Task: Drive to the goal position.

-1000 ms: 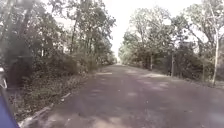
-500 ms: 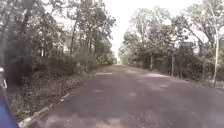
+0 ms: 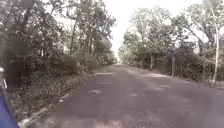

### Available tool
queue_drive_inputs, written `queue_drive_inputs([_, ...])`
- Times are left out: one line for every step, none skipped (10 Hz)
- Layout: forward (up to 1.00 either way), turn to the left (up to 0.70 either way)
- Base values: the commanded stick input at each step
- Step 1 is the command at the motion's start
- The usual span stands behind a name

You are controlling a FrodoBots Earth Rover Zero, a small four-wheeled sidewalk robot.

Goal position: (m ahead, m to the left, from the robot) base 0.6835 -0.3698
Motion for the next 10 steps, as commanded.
queue_drive_inputs([0.06,-0.03])
queue_drive_inputs([0.05,-0.03])
queue_drive_inputs([0.05,-0.03])
queue_drive_inputs([0.05,-0.03])
queue_drive_inputs([0.06,-0.03])
queue_drive_inputs([0.06,-0.03])
queue_drive_inputs([0.05,-0.03])
queue_drive_inputs([0.05,-0.03])
queue_drive_inputs([0.06,-0.03])
queue_drive_inputs([0.05,-0.03])
